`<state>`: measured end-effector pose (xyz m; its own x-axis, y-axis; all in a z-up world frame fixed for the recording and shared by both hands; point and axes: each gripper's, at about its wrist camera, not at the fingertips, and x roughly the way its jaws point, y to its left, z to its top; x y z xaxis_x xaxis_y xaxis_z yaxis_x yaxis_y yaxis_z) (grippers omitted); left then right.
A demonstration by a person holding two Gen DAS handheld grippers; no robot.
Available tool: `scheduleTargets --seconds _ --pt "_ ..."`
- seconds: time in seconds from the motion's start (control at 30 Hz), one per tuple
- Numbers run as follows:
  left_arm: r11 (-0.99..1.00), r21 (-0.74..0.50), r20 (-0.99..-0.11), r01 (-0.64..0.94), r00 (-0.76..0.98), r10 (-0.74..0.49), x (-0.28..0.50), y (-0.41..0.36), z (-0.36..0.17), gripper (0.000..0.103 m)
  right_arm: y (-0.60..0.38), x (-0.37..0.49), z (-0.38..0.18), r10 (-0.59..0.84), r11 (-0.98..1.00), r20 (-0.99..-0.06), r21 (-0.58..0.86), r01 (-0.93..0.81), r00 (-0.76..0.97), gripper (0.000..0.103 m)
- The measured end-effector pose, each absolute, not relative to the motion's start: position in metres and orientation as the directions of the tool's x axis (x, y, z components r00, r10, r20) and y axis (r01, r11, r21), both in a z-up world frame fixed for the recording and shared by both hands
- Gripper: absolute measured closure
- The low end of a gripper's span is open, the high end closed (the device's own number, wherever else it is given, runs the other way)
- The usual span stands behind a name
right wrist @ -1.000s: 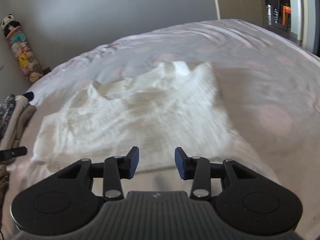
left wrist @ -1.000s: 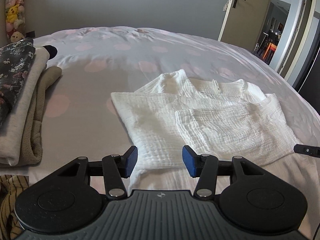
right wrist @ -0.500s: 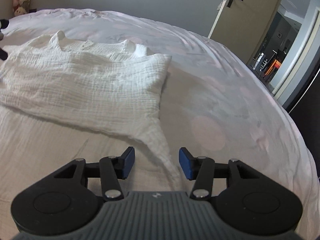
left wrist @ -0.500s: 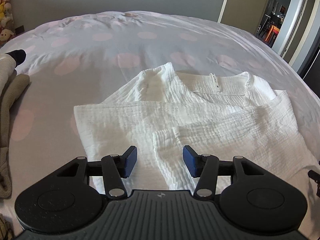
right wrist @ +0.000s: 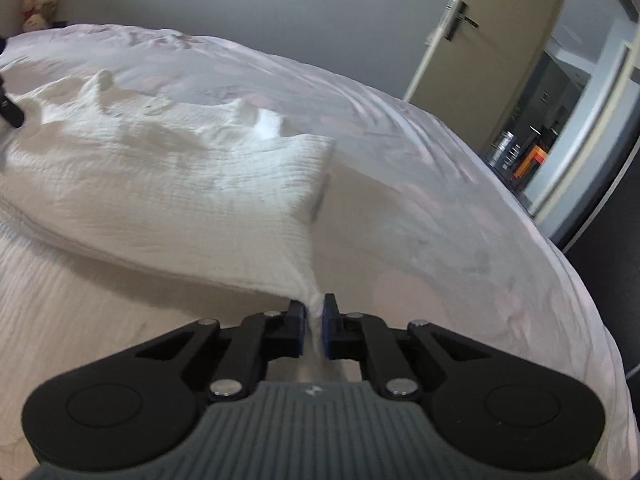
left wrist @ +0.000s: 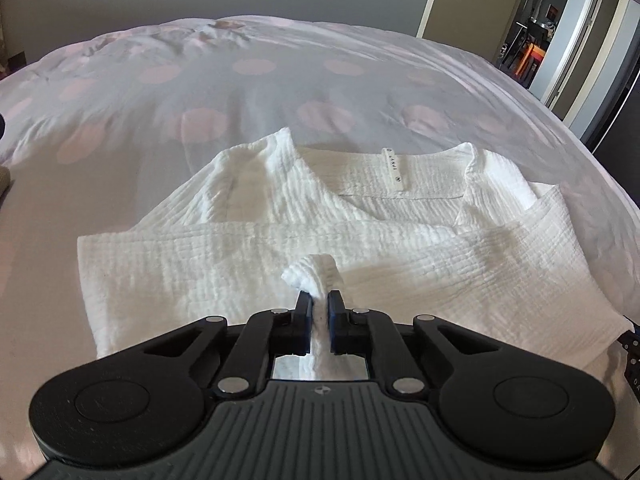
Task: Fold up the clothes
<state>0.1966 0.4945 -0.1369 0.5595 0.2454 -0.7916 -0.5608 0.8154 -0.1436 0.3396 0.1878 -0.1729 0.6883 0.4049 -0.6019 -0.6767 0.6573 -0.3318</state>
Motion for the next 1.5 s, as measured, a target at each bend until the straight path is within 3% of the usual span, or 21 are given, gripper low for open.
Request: scheduleTargets --seconds 0.23,0.37,0.43,0.5,0.63,0.7,0.73,0.93,1.27,1.5 --pt "0.829 -0.063 -0.820 -0.556 0.502 0.274 0.217 0.479 -0.140 0.097 0.173 0.360 -0.181 0.364 0.713 -0.688 -0.228 -0.663 0.628 0.093" --pt "0.807 -0.085 -0.840 -0.585 0.478 0.257 0.205 0.492 -0.146 0.096 0.164 0.363 -0.178 0.375 0.732 -0.711 -0.167 -0.660 0.595 0.088" --pt "0.801 -0.104 -0.840 -0.590 0.483 0.246 0.199 0.496 -0.145 0.091 0.155 0.362 -0.172 0.382 0.742 -0.726 -0.129 -0.658 0.572 0.081" --pt "0.798 -0.120 -0.837 -0.591 0.492 0.238 0.193 0.499 -0.143 0.088 0.142 0.358 -0.164 0.396 0.751 -0.738 -0.081 -0.655 0.547 0.068" --pt "0.803 -0.146 -0.821 -0.577 0.524 0.227 0.184 0.503 -0.136 0.072 0.119 0.352 -0.140 0.481 0.757 -0.732 0.070 -0.650 0.482 0.064" --pt "0.803 -0.150 -0.813 -0.577 0.534 0.232 0.181 0.504 -0.135 0.058 0.123 0.356 -0.128 0.517 0.741 -0.718 0.102 -0.664 0.466 0.063" --pt "0.803 -0.151 -0.810 -0.576 0.538 0.234 0.180 0.505 -0.135 0.058 0.125 0.357 -0.122 0.534 0.732 -0.711 0.117 -0.671 0.459 0.063" --pt "0.804 -0.161 -0.823 -0.572 0.528 0.211 0.182 0.512 -0.145 0.058 0.166 0.401 -0.112 0.584 0.676 -0.713 0.164 -0.719 0.387 0.061" --pt "0.827 -0.135 -0.866 -0.545 0.470 0.168 0.202 0.519 -0.152 0.058 0.242 0.513 -0.125 0.558 0.715 -0.778 0.274 -0.644 0.289 0.062" --pt "0.836 -0.161 -0.853 -0.524 0.501 0.149 0.206 0.519 -0.153 0.080 0.275 0.563 -0.143 0.583 0.743 -0.774 0.383 -0.549 0.248 0.063"
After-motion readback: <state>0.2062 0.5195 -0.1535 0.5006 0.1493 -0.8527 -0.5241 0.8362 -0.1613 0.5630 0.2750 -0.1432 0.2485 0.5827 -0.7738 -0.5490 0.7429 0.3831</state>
